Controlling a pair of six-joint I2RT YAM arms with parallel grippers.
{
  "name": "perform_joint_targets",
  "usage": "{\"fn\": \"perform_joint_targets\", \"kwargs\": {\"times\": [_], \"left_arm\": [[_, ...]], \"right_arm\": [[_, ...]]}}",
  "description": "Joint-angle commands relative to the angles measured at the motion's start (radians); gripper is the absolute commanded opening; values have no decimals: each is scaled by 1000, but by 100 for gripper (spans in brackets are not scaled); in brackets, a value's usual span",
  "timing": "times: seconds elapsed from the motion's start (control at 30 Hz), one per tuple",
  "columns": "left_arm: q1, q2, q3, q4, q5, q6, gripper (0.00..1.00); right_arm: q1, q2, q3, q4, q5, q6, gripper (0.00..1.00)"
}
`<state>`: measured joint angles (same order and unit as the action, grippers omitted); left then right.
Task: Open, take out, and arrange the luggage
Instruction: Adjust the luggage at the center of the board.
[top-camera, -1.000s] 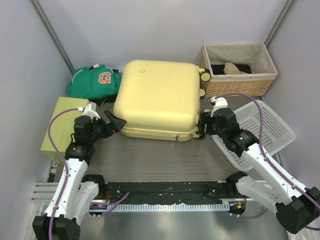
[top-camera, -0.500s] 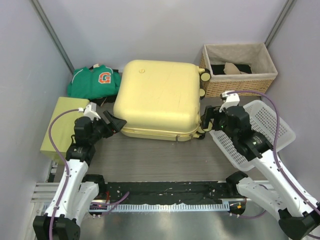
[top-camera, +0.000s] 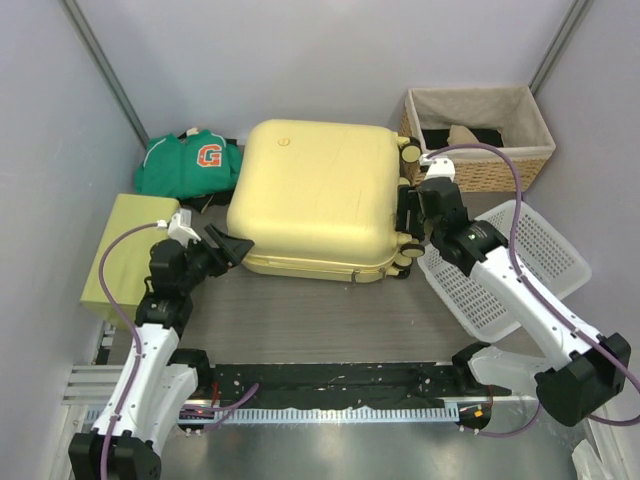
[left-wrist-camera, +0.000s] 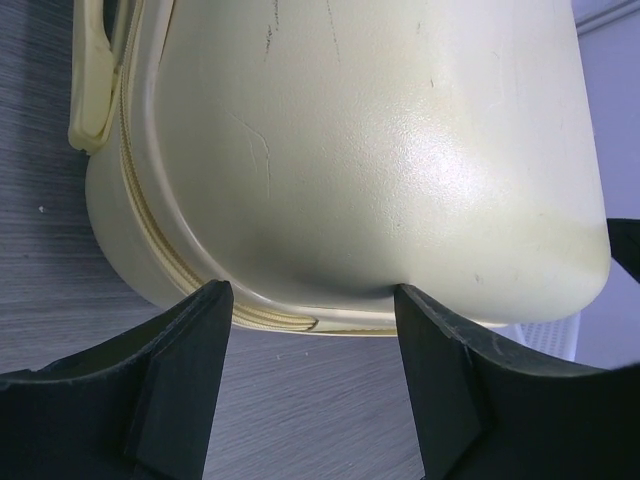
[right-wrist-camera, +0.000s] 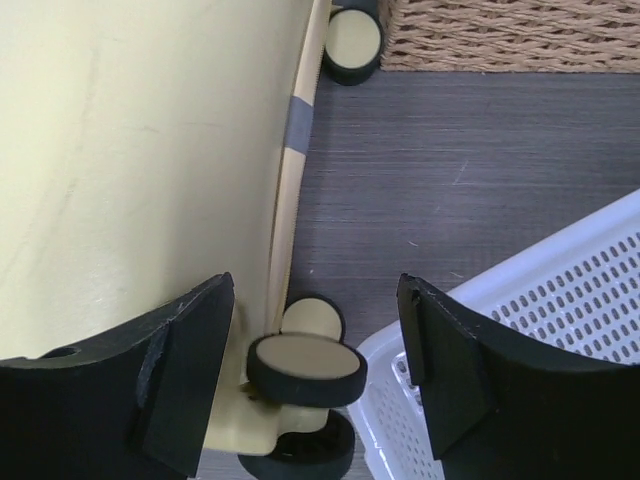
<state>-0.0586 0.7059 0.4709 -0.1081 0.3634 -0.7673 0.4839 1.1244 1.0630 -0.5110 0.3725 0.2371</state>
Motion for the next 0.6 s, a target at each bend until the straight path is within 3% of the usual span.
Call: {"fn": "perform_joint_targets", "kwargs": {"times": [0.0, 0.1, 0.3, 0.57], "left_arm": [[3, 44, -51, 57, -99, -29, 69], [3, 87, -52, 140, -130, -46, 70], [13, 259, 12, 278, -149, -52, 70], [40, 345, 110, 277, -190, 8, 69]], "right_arm": [[-5, 23, 38, -7, 49, 5, 75], [-4, 49, 11, -30, -13, 11, 75], [33, 58, -86, -11, -320, -1, 75], [225, 117, -112, -35, -276, 16, 75]]}}
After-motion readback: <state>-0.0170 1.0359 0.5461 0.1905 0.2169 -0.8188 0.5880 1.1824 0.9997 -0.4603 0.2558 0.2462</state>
